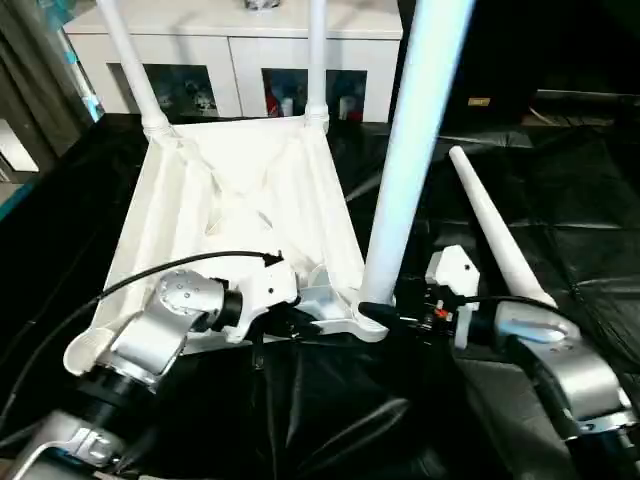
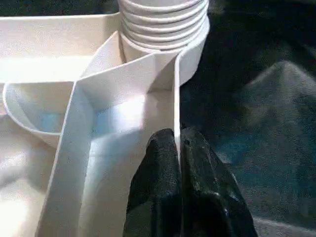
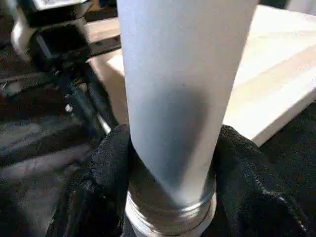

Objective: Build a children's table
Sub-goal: Pick table leg

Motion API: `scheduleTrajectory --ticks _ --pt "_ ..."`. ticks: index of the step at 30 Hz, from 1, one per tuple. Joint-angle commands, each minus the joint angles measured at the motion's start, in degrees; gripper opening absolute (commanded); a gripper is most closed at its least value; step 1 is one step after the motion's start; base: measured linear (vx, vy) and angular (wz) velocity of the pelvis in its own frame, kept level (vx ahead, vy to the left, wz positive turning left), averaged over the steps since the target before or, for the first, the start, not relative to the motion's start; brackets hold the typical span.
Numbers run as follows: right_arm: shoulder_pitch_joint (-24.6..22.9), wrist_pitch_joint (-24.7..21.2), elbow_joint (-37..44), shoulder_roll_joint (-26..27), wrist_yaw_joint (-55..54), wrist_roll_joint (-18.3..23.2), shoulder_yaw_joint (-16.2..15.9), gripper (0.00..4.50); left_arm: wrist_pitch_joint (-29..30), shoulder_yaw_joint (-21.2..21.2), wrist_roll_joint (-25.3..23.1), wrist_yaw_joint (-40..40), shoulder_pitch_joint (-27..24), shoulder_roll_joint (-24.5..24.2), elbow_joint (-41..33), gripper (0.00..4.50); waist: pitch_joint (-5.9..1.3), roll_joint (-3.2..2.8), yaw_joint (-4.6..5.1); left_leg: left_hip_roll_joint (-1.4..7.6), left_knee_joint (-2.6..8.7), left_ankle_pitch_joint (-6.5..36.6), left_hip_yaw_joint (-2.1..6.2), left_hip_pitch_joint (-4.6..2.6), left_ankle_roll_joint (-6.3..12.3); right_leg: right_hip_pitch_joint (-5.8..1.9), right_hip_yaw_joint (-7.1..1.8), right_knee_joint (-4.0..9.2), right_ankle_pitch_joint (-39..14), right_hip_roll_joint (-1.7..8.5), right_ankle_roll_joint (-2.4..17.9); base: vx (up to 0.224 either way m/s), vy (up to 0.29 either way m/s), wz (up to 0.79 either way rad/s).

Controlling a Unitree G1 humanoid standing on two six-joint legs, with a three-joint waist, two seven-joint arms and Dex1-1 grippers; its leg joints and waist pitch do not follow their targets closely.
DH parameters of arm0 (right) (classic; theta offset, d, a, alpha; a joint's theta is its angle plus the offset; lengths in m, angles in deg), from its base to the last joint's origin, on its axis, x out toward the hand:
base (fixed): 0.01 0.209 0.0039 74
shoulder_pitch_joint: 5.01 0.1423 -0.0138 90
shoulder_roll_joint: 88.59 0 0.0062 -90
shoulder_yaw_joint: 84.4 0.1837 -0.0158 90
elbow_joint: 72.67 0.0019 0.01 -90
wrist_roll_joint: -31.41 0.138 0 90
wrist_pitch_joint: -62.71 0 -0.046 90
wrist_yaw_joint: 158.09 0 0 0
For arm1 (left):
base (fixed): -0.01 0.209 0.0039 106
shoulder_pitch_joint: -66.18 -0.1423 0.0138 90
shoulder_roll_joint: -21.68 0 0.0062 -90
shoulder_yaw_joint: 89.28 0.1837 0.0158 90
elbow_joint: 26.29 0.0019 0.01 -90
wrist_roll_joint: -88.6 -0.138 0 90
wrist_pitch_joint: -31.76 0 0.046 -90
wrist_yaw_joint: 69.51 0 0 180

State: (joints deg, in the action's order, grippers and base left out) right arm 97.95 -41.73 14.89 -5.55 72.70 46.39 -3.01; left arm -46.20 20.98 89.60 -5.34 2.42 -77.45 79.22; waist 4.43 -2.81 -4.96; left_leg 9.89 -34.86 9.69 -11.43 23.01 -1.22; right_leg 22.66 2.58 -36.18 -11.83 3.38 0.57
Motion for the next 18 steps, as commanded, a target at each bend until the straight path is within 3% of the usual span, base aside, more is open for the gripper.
scheduleTrajectory --ticks 1,2,3,5,6,8,9,10,11,12,13,16,17,18 --pt "-1.38 -1.39 -2.26 1.02 -1.11 -0.66 -1.77 2.13 -1.88 -1.16 -0.04 -2.92 2.79 1.37 -0.43 0.0 -4.48 0.37 0.38 3.44 3.76 11.33 1.91 -1.88 2.25 -2.13 -2.69 4.99 -11.07 4.89 12.88 0.0 0.0 0.0" --pt "-1.62 -1.45 -3.83 3.02 -3.78 -0.76 -1.23 2.12 -1.22 -1.44 -1.07 -5.96 3.74 2.79 1.9 0.0 -4.43 0.37 0.47 3.46 3.85 12.26 1.9 -1.96 1.74 -2.01 -2.77 5.18 -12.84 4.91 12.39 0.0 0.0 0.0" --pt "-1.61 -1.7 -4.91 4.62 -5.96 -0.81 -0.73 2.1 -0.88 -1.51 -1.47 -7.56 4.41 3.92 3.11 0.0 -4.35 -0.14 0.36 3.42 3.87 13.82 2.02 -2.27 0.82 -1.86 -2.74 5.43 -15.13 5.01 11.95 0.0 0.0 0.0" --pt "-1.49 -1.99 -6.69 7.23 -9.73 -1.19 0.0 2.09 -0.07 -1.49 -2.12 -10.1 5.51 5.86 4.8 0.0 -4.12 0.19 0.7 3.35 4.13 15.25 2.03 -2.21 0.17 -1.77 -2.74 5.74 -17.07 4.93 11.52 0.0 0.0 0.0" --pt "-1.46 -1.99 -6.86 7.42 -10.1 -1.32 0.02 2.09 -0.04 -1.46 -2.21 -10.31 5.61 6.04 4.93 0.0 -3.77 0.36 0.97 3.25 4.38 19.05 2.35 -2.62 -1.19 -1.75 -2.6 6.26 -23.08 5.18 10.16 0.0 0.0 0.0" --pt "-0.09 -2.03 -10.26 11.04 -17.96 -4.66 0.2 2.07 1.95 -1.02 -4.28 -15.8 7.56 9.72 7.25 0.0 -3.41 0.26 1.43 3.24 4.62 22.09 2.52 -3.11 -2.22 -1.35 -2.59 6.91 -27.9 5.28 8.91 0.0 0.0 0.0" --pt "0.35 -2.11 -11.05 11.97 -20.01 -5.54 0.22 2.07 2.47 -0.94 -4.82 -17.3 8.0 10.62 7.78 0.0 -3.26 -0.67 1.72 3.04 4.29 25.18 2.77 -4.01 -3.49 -0.72 -2.47 7.39 -31.42 5.44 8.28 0.0 0.0 0.0" --pt "0.87 -2.41 -11.82 12.89 -21.69 -5.97 0.38 2.07 2.93 -0.97 -5.02 -18.49 8.37 11.55 8.32 0.0 -3.19 -0.21 2.15 2.96 4.34 26.63 2.87 -4.19 -3.79 -0.74 -2.24 7.82 -32.9 5.34 7.7 -0.056 0.011 -0.01" --pt "1.31 -2.67 -12.46 13.66 -23.1 -6.34 0.52 2.07 3.31 -1.0 -5.19 -19.5 8.67 12.34 8.77 0.0 -3.3 0.04 2.6 2.92 4.7 26.45 3.23 -3.7 -3.66 -1.48 -1.96 7.77 -32.65 5.35 6.89 0.0 0.0 0.0" --pt "2.31 -3.3 -13.7 15.27 -25.55 -6.75 0.76 2.07 3.86 -1.06 -5.4 -21.37 9.29 14.07 9.73 0.0 -3.54 -0.15 2.79 3.04 5.22 25.75 3.39 -3.23 -3.42 -1.97 -1.78 7.44 -30.37 5.22 6.77 0.0 0.0 0.0" --pt "3.59 -4.01 -15.03 17.11 -27.61 -7.27 0.65 2.07 4.25 -1.0 -5.56 -23.13 10.08 16.12 10.96 0.0 -3.49 -0.49 2.95 3.07 5.32 26.02 3.4 -3.29 -3.36 -1.81 -1.78 7.56 -29.45 5.21 7.09 0.0 0.0 0.0" --pt "4.38 -3.67 -15.54 18.4 -26.37 -6.86 0.06 2.07 2.79 -0.47 -6.05 -23.69 10.81 17.57 12.22 0.0 -3.45 -0.25 3.44 2.93 5.06 28.68 3.38 -4.1 -3.39 -1.35 -1.77 8.1 -28.7 5.27 7.67 0.0 0.0 0.0" --pt "4.32 -3.6 -15.32 18.49 -25.73 -6.4 0.13 2.07 2.34 -0.43 -5.98 -23.3 10.81 17.55 12.3 0.0 -3.44 -0.28 3.48 2.89 5.05 28.64 3.36 -4.08 -3.11 -1.41 -1.77 8.24 -28.68 5.32 7.62 0.0 0.0 0.0" --pt "4.29 -3.52 -15.19 18.63 -25.43 -6.14 0.26 2.62 2.04 -0.49 -5.96 -22.98 10.8 17.56 12.41 0.0 -3.36 -0.46 3.62 2.94 5.28 29.36 3.43 -4.03 -2.87 -1.44 -1.66 8.31 -28.63 5.19 7.37 0.0 0.0 0.0"
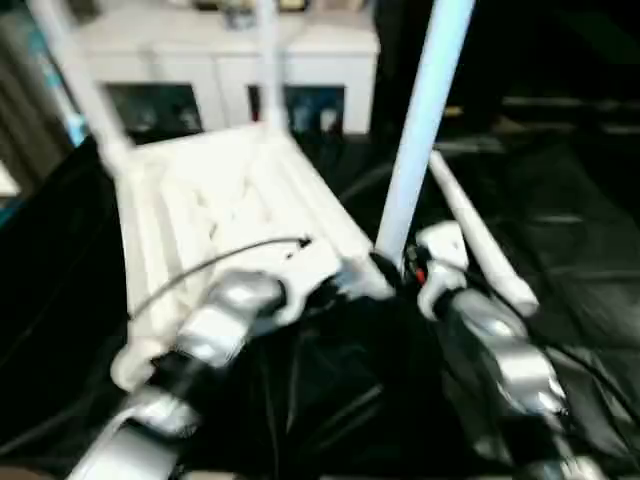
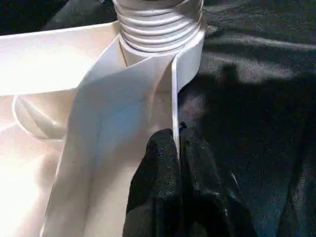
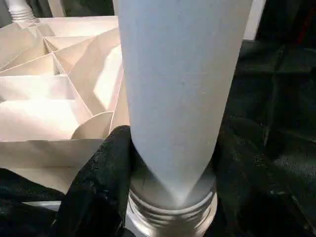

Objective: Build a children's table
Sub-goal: Pick table leg

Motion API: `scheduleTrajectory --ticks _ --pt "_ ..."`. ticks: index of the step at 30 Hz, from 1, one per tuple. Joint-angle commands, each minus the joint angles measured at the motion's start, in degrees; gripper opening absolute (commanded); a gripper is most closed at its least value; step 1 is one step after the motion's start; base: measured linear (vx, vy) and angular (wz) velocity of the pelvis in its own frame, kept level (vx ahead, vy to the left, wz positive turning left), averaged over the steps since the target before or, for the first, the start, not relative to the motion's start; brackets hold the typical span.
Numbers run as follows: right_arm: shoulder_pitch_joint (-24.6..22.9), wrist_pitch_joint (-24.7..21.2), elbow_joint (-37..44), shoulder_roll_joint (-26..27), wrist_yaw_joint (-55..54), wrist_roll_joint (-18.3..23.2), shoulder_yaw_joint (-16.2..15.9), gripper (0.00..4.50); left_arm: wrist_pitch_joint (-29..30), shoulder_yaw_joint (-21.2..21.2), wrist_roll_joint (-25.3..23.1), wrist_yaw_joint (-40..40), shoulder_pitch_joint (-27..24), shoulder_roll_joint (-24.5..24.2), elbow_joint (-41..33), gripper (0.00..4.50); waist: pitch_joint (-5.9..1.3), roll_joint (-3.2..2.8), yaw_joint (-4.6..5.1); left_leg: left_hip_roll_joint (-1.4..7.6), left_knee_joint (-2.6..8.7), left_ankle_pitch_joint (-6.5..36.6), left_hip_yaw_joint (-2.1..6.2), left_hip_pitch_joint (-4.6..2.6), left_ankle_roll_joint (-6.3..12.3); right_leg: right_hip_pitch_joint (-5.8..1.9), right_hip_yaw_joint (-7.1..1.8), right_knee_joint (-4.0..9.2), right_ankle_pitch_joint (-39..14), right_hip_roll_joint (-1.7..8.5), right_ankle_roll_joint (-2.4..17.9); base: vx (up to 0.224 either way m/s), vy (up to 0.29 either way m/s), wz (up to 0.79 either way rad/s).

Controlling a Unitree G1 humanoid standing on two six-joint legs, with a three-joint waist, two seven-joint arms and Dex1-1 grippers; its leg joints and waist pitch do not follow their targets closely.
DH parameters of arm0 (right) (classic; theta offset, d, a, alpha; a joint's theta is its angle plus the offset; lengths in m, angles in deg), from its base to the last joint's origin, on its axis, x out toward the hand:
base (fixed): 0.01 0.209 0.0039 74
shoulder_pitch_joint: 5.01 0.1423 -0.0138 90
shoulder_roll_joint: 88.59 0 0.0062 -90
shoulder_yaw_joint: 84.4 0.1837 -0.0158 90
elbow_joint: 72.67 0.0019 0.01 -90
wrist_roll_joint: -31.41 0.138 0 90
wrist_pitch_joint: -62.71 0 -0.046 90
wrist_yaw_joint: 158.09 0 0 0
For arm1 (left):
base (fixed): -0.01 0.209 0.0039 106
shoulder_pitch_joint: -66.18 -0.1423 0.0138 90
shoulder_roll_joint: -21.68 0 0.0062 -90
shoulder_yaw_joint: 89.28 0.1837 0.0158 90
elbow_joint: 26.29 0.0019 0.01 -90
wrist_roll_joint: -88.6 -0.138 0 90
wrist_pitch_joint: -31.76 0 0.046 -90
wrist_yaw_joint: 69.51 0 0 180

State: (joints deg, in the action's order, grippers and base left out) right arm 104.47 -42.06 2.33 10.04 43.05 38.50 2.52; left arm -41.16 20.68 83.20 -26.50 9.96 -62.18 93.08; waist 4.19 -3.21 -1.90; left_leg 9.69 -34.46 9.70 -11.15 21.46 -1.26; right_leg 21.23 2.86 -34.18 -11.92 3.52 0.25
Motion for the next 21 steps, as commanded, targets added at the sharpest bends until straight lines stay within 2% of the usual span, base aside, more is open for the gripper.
scheduleTrajectory --ticks 1,3,5,6,8,9,12,15,18,19,21 --pt "-2.25 -3.21 -2.4 3.03 4.78 2.23 -5.11 2.76 -3.21 -0.24 0.63 -1.26 3.14 2.16 -1.59 0.0 -3.07 -0.08 0.61 3.17 4.98 29.89 3.17 -2.6 -2.89 -0.03 -1.84 6.35 -28.5 5.02 7.66 0.0 0.0 0.0" --pt "-2.22 -3.24 -1.52 2.58 6.39 3.15 -4.95 2.82 -3.94 -0.41 0.85 0.26 2.79 1.45 -1.93 0.0 -3.07 0.04 0.72 3.13 5.11 31.29 3.28 -2.71 -2.92 -0.1 -1.86 6.39 -28.66 5.08 7.44 0.0 0.0 0.0" --pt "-2.11 -2.55 -0.65 1.26 8.29 2.93 -5.42 3.05 -4.34 -0.46 1.82 2.79 2.07 0.23 -2.84 0.0 -3.26 0.15 0.81 3.08 5.34 29.9 3.4 -2.07 -2.48 -0.64 -1.94 6.03 -27.66 5.22 7.49 0.0 0.0 0.0" --pt "-2.07 -2.33 -0.23 0.75 9.12 2.9 -5.55 3.05 -4.92 -0.39 2.21 3.9 1.75 -0.36 -3.21 0.0 -3.48 0.12 0.86 3.13 5.5 27.38 3.43 -1.26 -1.95 -1.21 -2.11 5.57 -25.04 5.41 8.07 0.0 0.0 0.0" --pt "-2.08 -2.32 1.3 -0.82 11.82 3.66 -5.35 3.05 -5.71 -0.31 3.1 6.73 0.96 -1.83 -4.09 0.0 -3.55 0.05 0.68 3.19 5.48 26.35 3.26 -1.31 -1.6 -1.01 -2.21 5.44 -23.4 5.34 8.64 0.0 0.0 0.0" --pt "-2.28 -2.72 3.13 -3.2 15.39 4.55 -5.41 3.05 -6.85 -0.1 3.93 10.09 0.1 -3.63 -5.1 0.0 -3.54 0.0 0.47 3.2 5.25 26.15 2.93 -1.85 -1.3 -0.61 -2.46 5.58 -22.43 5.36 9.67 0.0 0.0 0.0" --pt "-2.42 -3.18 4.12 -5.21 17.87 5.15 -5.29 3.05 -7.65 0.25 4.33 12.73 -0.48 -5.25 -5.81 0.0 -3.59 0.0 0.02 3.34 4.99 24.49 2.54 -2.14 -0.66 -0.4 -2.75 5.46 -20.92 5.33 10.92 0.0 0.0 0.0" --pt "-2.51 -4.38 5.56 -8.89 21.98 6.74 -3.76 3.05 -8.55 0.27 5.15 17.4 -1.3 -8.42 -7.06 0.0 -3.83 -0.08 -0.21 3.54 5.14 21.72 2.47 -1.67 -0.27 -0.95 -2.73 4.78 -17.06 5.22 12.01 0.0 0.0 0.0" --pt "-2.28 -4.59 5.42 -9.56 23.12 7.03 -3.1 3.05 -8.62 -0.14 5.61 18.23 -1.47 -9.26 -7.45 0.0 -4.08 -0.07 -0.36 3.5 4.87 19.88 2.11 -1.8 0.19 -0.78 -2.76 4.51 -14.34 5.19 13.11 0.0 0.0 0.0" --pt "-2.24 -4.72 5.44 -9.72 23.49 7.42 -3.03 3.05 -8.78 -0.22 5.68 18.46 -1.5 -9.45 -7.46 0.0 -4.23 -0.01 -0.45 3.5 4.75 18.32 2.01 -1.59 0.65 -0.94 -2.78 4.34 -12.78 5.24 13.54 0.0 0.0 0.0" --pt "-2.17 -4.51 5.24 -9.59 23.46 7.62 -3.12 2.8 -9.0 -0.29 5.52 18.44 -1.55 -9.68 -7.54 0.0 -4.34 -0.04 -0.77 3.54 4.54 15.93 1.85 -1.41 1.45 -0.9 -2.77 4.06 -10.46 5.22 14.09 0.0 0.0 0.0"
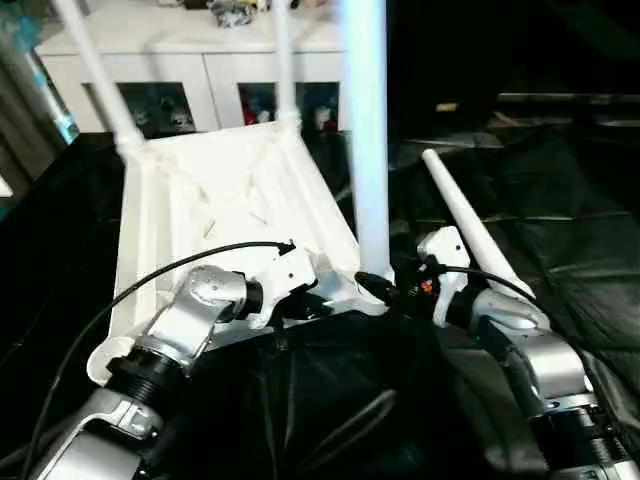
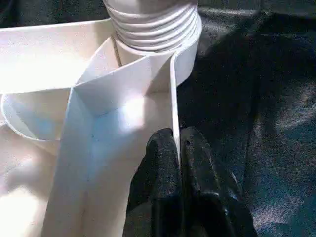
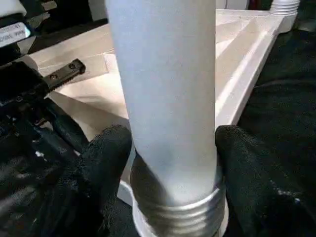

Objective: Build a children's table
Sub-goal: Pick table leg

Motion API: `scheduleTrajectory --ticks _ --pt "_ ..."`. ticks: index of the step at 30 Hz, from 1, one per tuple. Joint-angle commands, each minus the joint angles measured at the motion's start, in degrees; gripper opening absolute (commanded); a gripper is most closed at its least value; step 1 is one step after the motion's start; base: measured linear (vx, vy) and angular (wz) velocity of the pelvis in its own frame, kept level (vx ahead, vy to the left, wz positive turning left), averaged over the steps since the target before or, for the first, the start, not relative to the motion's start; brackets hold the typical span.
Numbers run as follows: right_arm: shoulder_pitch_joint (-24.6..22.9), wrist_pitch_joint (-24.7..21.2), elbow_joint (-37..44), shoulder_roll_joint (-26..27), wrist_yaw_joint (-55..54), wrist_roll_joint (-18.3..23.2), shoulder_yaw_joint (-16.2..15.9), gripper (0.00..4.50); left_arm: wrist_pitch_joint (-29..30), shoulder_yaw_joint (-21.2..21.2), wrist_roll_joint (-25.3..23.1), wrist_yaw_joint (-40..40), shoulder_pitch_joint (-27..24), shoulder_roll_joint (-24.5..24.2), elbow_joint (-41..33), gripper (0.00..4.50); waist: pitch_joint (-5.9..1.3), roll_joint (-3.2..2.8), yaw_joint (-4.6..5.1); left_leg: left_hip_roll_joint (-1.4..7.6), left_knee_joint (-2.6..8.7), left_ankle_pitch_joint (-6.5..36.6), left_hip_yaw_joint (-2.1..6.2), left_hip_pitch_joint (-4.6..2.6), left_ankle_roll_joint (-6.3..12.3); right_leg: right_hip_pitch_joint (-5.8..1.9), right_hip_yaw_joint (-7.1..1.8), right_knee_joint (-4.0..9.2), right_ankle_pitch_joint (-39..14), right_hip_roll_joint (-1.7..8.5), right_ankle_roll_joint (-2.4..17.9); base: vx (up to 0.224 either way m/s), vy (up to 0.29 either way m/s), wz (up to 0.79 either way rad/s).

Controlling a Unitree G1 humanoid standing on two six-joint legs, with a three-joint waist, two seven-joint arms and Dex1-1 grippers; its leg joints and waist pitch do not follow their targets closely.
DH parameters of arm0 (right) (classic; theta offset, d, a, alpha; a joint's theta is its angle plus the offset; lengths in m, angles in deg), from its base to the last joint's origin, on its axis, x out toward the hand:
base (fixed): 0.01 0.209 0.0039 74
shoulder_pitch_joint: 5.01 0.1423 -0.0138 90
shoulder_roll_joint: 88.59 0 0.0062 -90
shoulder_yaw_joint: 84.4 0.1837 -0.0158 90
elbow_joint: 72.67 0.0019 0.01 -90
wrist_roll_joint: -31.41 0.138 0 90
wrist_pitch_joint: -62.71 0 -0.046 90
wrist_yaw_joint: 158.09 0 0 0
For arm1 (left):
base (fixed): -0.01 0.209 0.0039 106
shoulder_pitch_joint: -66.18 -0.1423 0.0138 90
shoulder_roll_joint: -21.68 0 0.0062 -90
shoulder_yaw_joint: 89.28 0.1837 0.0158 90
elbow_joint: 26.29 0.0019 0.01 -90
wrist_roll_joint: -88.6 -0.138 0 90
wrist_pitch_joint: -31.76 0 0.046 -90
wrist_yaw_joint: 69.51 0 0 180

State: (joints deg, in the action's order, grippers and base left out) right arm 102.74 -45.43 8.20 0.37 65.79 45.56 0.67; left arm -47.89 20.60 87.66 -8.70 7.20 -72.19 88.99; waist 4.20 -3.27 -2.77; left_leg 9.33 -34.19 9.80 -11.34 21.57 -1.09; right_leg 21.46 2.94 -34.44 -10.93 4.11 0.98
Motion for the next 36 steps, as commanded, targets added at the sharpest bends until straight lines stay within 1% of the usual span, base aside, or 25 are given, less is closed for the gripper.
scheduleTrajectory --ticks 1,2,3,4,5,7,8,9,12,14,15,16,17,20,23,24,25,27,28,29,31,32,33,35,36 --pt "-0.46 -1.0 -0.67 0.13 0.72 0.54 -1.39 2.8 -2.37 -0.23 0.97 0.64 1.19 0.27 -3.48 0.0 -4.35 0.05 0.08 3.91 4.24 15.44 2.0 -1.47 1.41 -1.14 -2.87 4.26 -11.03 4.6 13.47 0.0 0.0 0.0" --pt "-0.62 -0.71 -0.82 0.3 0.69 0.38 -1.54 2.69 -2.53 -0.26 0.79 0.51 1.2 0.2 -3.39 0.0 -4.56 0.03 -0.12 3.95 4.11 13.98 1.99 -1.37 1.69 -1.28 -2.84 3.99 -9.54 4.61 13.68 0.0 0.0 0.0" --pt "-0.81 -0.57 -0.85 0.21 0.99 0.52 -1.74 2.49 -2.73 -0.26 0.72 0.47 1.27 0.11 -3.24 0.0 -4.82 0.34 -0.32 3.92 3.88 11.36 1.92 -1.01 2.49 -1.41 -2.77 3.65 -6.64 4.54 13.82 0.0 0.0 0.0" --pt "-0.81 -0.57 -0.85 0.21 0.99 0.52 -1.74 2.49 -2.73 -0.26 0.72 0.47 1.27 0.11 -3.24 0.0 -4.77 0.2 -0.47 3.95 3.85 10.66 1.9 -0.94 2.87 -1.34 -2.74 3.52 -5.96 4.55 13.93 0.0 0.0 0.0" --pt "-1.12 -0.39 -0.78 0.09 1.35 0.62 -1.89 2.4 -2.88 -0.3 0.67 0.41 1.34 0.02 -3.09 0.0 -4.52 0.14 -0.57 3.92 3.89 11.28 1.85 -0.93 3.11 -1.18 -2.66 3.71 -7.24 4.53 13.89 0.0 0.0 0.0" --pt "-1.56 -0.3 -0.47 0.01 1.77 0.64 -1.9 2.31 -2.95 -0.37 0.56 0.42 1.38 -0.1 -3.06 0.0 -4.3 0.11 -0.63 4.01 4.13 13.88 1.94 -1.09 2.19 -1.11 -2.59 4.06 -11.91 4.61 13.11 0.0 0.0 0.0" --pt "-1.95 -0.25 -0.11 -0.07 2.08 0.67 -1.9 2.23 -2.98 -0.41 0.44 0.39 1.4 -0.2 -3.06 0.0 -4.3 0.11 -0.63 4.01 4.13 13.88 1.94 -1.09 2.19 -1.11 -2.59 4.06 -11.91 4.61 13.11 0.0 0.0 0.0" --pt "-2.38 -0.19 0.32 -0.18 2.36 0.77 -1.85 2.08 -3.02 -0.45 0.33 0.35 1.4 -0.33 -3.08 0.0 -4.19 0.12 -0.59 4.04 4.28 15.54 2.02 -1.17 1.42 -1.07 -2.6 4.32 -14.72 4.67 12.28 0.0 0.0 0.0" --pt "-3.59 -0.02 1.37 -0.57 3.09 1.21 -1.52 2.0 -3.23 -0.56 0.28 0.47 1.16 -0.75 -3.15 0.0 -4.17 0.05 -0.66 4.15 4.47 16.58 2.12 -1.31 0.73 -0.93 -2.65 4.45 -15.99 4.68 11.5 0.0 0.0 0.0" --pt "-4.18 0.22 1.68 -0.83 3.31 1.32 -1.38 1.97 -3.37 -0.59 0.2 0.43 1.03 -0.92 -3.08 0.0 -4.15 0.11 -0.56 4.09 4.55 16.95 2.17 -1.13 0.61 -1.02 -2.63 4.46 -16.12 4.72 11.31 0.0 0.0 0.0" --pt "-4.35 0.31 1.77 -0.89 3.36 1.35 -1.35 1.94 -3.41 -0.59 0.15 0.39 1.0 -0.97 -3.05 0.0 -4.19 0.14 -0.5 4.08 4.54 16.6 2.18 -1.06 0.66 -1.03 -2.61 4.37 -15.71 4.72 11.36 0.0 0.0 0.0" --pt "-5.03 0.66 2.17 -1.11 3.48 1.44 -1.23 1.94 -3.68 -0.63 -0.07 0.07 0.85 -1.08 -2.94 0.0 -4.17 -0.03 -0.48 4.05 4.54 16.61 2.18 -1.04 0.69 -1.02 -2.63 4.4 -15.64 4.74 11.41 0.0 0.0 0.0" --pt "-5.25 0.76 2.3 -1.15 3.5 1.49 -1.19 1.93 -3.77 -0.67 -0.13 -0.09 0.8 -1.09 -2.9 0.0 -4.16 0.1 -0.5 4.03 4.46 16.44 2.12 -1.03 0.78 -1.02 -2.67 4.51 -15.57 4.79 11.38 0.0 0.0 0.0" --pt "-6.75 0.96 3.41 -1.07 3.1 1.98 -0.59 1.93 -4.08 -1.08 -0.37 -1.21 0.64 -0.99 -2.62 0.0 -4.16 0.13 -0.54 4.08 4.54 16.25 2.17 -0.97 1.06 -1.06 -2.64 4.45 -15.38 4.75 11.33 0.0 0.0 0.0" --pt "-7.56 1.38 3.78 -0.86 2.71 2.44 -0.09 1.91 -4.7 -1.65 -0.49 -2.36 0.88 -0.81 -1.92 0.0 -4.04 0.29 -0.48 4.03 4.51 17.12 2.19 -1.0 0.96 -0.97 -2.62 4.66 -17.31 4.84 11.21 0.0 0.0 0.0" --pt "-7.92 1.84 3.75 -0.67 2.43 2.66 0.27 1.91 -5.43 -2.48 -0.2 -3.42 1.19 -0.48 -1.35 0.0 -3.97 0.23 -0.51 4.03 4.53 17.5 2.15 -1.05 0.92 -0.87 -2.63 4.81 -18.14 4.84 11.0 0.0 0.0 0.0" --pt "-8.02 1.97 3.74 -0.62 2.35 2.72 0.37 1.91 -5.64 -2.71 -0.1 -3.71 1.28 -0.38 -1.19 0.0 -3.92 0.24 -0.57 4.04 4.46 18.45 2.12 -1.29 0.71 -0.65 -2.69 5.09 -19.93 4.92 10.57 0.0 0.0 0.0" --pt "-8.23 2.58 3.25 -0.39 1.99 2.95 0.81 1.91 -6.84 -4.38 0.83 -5.4 1.66 0.35 -0.75 0.0 -3.88 0.16 -0.39 4.04 4.69 19.4 2.34 -1.12 0.15 -0.76 -2.52 5.17 -22.24 4.86 9.72 0.0 0.0 0.0" --pt "-8.26 2.83 2.98 -0.28 1.89 2.95 0.96 1.91 -7.01 -5.91 2.44 -5.75 1.95 1.02 -0.71 0.45 -3.84 0.23 -0.31 4.02 4.65 19.94 2.35 -1.18 -0.15 -0.65 -2.53 5.19 -22.43 4.83 9.69 0.0 0.0 0.0" --pt "-8.28 3.19 2.68 -0.1 1.75 2.94 1.12 1.91 -6.72 -8.22 5.33 -5.42 2.22 1.84 -1.29 0.45 -3.91 0.27 -0.25 4.02 4.67 20.02 2.36 -1.17 -0.22 -0.71 -2.53 5.21 -22.48 4.88 9.76 0.0 0.0 0.0" --pt "-8.26 3.29 2.62 0.05 1.7 2.99 1.21 1.91 -6.13 -9.63 7.46 -4.71 2.3 2.23 -2.0 0.62 -3.99 0.25 -0.21 3.84 4.54 19.36 2.41 -0.77 -0.17 -1.01 -2.42 5.0 -22.19 5.1 10.17 0.0 0.0 0.0" --pt "-8.24 3.29 2.61 0.06 1.7 2.99 1.21 1.91 -5.9 -9.82 7.76 -4.6 2.32 2.29 -2.1 0.62 -3.94 0.19 -0.25 4.08 4.55 19.89 2.35 -1.04 -0.05 -0.72 -2.4 5.23 -21.6 5.07 10.98 0.0 0.0 0.0" --pt "-8.09 3.38 2.47 0.2 1.62 2.96 1.2 1.91 -4.19 -11.19 10.09 -3.56 2.45 2.59 -2.86 0.92 -3.87 0.22 -0.23 4.05 4.56 20.25 2.36 -1.11 -0.09 -0.68 -2.38 5.19 -21.63 5.0 11.04 0.0 0.0 0.0" --pt "-8.0 3.64 2.28 0.35 1.47 2.98 1.1 1.91 -2.65 -12.49 12.52 -2.32 2.52 2.77 -3.65 1.0 -4.02 0.44 -0.12 3.88 4.57 19.98 2.33 -0.99 0.07 -0.95 -2.3 5.0 -21.47 4.91 10.95 0.0 0.0 0.0" --pt "-8.0 3.64 2.28 0.35 1.47 2.98 1.1 1.91 -2.65 -12.49 12.52 -2.32 2.52 2.77 -3.65 1.04 -3.98 0.56 0.05 3.73 4.49 18.87 2.25 -0.8 0.72 -0.98 -2.36 5.06 -21.34 4.88 10.54 0.0 0.0 0.0"
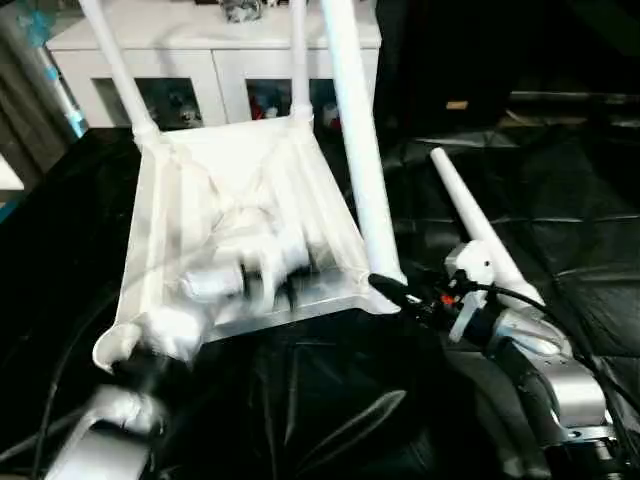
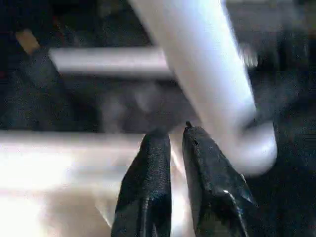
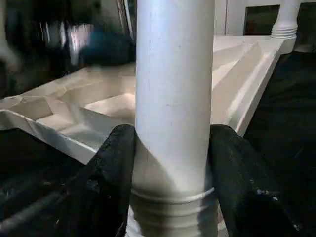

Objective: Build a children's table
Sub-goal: Pick table leg

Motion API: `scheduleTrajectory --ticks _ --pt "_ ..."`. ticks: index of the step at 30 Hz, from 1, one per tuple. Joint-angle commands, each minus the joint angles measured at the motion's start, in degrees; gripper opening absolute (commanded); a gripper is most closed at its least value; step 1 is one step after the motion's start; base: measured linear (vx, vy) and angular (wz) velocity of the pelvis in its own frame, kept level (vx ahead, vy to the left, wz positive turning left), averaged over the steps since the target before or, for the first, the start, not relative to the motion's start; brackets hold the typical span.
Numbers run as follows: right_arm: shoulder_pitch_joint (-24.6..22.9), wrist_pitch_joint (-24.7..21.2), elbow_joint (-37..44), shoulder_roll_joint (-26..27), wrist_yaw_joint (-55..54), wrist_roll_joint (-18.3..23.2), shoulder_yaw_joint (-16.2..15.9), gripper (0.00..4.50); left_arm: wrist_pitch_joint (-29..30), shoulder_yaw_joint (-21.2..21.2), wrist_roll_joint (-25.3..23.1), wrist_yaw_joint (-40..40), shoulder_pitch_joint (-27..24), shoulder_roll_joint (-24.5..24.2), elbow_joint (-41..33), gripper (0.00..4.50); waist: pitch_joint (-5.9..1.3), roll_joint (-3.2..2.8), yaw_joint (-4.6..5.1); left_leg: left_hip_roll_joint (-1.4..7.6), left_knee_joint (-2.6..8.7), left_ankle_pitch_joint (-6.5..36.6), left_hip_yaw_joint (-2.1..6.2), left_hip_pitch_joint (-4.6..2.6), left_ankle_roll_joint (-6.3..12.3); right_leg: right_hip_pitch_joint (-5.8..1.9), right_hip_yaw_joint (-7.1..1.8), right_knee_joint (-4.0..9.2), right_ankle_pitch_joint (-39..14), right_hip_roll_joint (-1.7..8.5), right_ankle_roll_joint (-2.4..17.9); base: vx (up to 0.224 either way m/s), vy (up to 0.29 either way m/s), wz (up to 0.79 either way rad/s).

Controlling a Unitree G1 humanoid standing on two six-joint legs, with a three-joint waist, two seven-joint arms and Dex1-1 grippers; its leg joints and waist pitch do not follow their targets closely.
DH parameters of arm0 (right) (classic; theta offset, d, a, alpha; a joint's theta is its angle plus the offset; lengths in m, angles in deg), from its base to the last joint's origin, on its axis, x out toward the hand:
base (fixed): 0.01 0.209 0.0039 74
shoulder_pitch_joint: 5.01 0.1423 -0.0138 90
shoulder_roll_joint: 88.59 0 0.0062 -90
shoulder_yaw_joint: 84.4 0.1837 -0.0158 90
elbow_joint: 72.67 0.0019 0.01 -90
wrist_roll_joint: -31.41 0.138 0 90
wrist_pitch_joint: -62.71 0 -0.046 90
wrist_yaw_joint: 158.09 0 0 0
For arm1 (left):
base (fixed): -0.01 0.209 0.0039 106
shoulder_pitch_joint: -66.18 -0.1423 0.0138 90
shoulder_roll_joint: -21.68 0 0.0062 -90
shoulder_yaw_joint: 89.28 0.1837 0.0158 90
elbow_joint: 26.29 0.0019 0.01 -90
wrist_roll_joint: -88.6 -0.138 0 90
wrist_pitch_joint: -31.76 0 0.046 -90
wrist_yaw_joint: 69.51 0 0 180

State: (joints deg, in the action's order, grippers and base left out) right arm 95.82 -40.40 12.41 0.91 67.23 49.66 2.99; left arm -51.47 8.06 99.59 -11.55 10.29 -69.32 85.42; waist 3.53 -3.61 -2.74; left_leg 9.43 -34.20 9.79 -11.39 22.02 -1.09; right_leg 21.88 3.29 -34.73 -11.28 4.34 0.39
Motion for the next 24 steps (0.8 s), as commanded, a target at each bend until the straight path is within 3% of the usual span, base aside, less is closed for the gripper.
scheduleTrajectory --ticks 1,4,7,10,11,12,20,23,24 --pt "-0.91 -1.05 -2.27 -0.04 -0.09 -1.11 -1.31 1.91 3.56 -1.82 4.03 1.47 -0.33 0.56 -0.96 1.17 -3.42 0.89 0.05 3.61 4.47 18.14 2.28 -1.16 0.89 -1.48 -2.72 5.19 -20.47 4.65 11.05 0.0 0.0 0.0" --pt "-0.7 -0.53 -2.79 0.18 -0.14 -1.17 -1.33 1.91 7.97 -4.38 9.25 2.63 -0.04 2.19 -2.48 1.48 -3.79 0.67 0.15 3.59 4.25 16.12 2.05 -1.15 1.56 -1.48 -2.67 4.92 -18.2 4.46 11.82 0.0 0.0 0.0" --pt "-0.22 -0.26 -2.93 0.37 -0.33 -1.13 -1.26 1.91 14.47 -6.24 15.81 2.52 0.05 4.78 -5.06 1.71 -3.88 0.85 0.16 3.65 4.19 15.69 1.99 -1.11 1.84 -1.61 -2.59 4.73 -16.73 4.4 12.52 0.0 0.0 0.0" --pt "0.17 -0.28 -2.78 0.42 -0.45 -0.99 -1.17 1.91 16.79 -6.7 18.07 2.86 0.22 5.81 -5.31 1.96 -3.98 0.9 0.15 3.49 4.05 14.46 1.94 -0.98 2.59 -1.72 -2.57 4.78 -15.56 4.28 12.78 0.0 0.0 0.0" --pt "0.37 -0.3 -2.65 0.43 -0.46 -0.88 -1.16 1.91 17.81 -7.03 19.24 3.05 0.42 6.42 -5.11 2.02 -3.98 0.44 0.16 3.5 4.02 14.38 1.97 -1.02 2.62 -1.7 -2.57 4.76 -15.3 4.27 12.8 0.0 0.0 0.0" --pt "0.44 -0.28 -2.62 0.43 -0.46 -0.82 -1.18 1.91 18.36 -7.23 19.71 3.07 0.5 6.61 -5.12 2.14 -3.94 0.75 0.27 3.46 4.04 14.44 1.92 -0.93 2.76 -1.79 -2.53 4.84 -15.16 4.15 12.7 0.0 0.0 0.0" --pt "0.95 0.04 -1.46 0.38 -0.56 -0.66 -1.34 1.9 15.94 -7.13 16.16 -1.89 3.39 8.79 0.88 2.76 -3.74 0.7 0.26 3.61 4.26 16.98 2.05 -1.4 1.75 -1.54 -2.48 5.45 -19.27 4.15 11.01 0.0 0.0 0.0" --pt "1.08 0.16 -1.47 0.4 -0.68 -0.66 -1.32 1.89 15.76 -8.36 16.79 -3.77 4.33 9.67 2.56 2.95 -3.72 0.78 0.29 3.53 4.32 17.69 2.12 -1.23 1.36 -1.67 -2.39 5.45 -19.88 4.22 10.56 0.0 0.0 0.0" --pt "1.13 0.15 -1.46 0.35 -0.66 -0.64 -1.28 1.89 15.92 -8.86 17.16 -4.26 4.65 9.96 2.91 2.95 -3.73 0.27 0.26 3.53 4.28 17.42 2.2 -1.21 1.31 -1.75 -2.4 5.42 -19.75 4.34 10.48 0.0 0.0 0.0"
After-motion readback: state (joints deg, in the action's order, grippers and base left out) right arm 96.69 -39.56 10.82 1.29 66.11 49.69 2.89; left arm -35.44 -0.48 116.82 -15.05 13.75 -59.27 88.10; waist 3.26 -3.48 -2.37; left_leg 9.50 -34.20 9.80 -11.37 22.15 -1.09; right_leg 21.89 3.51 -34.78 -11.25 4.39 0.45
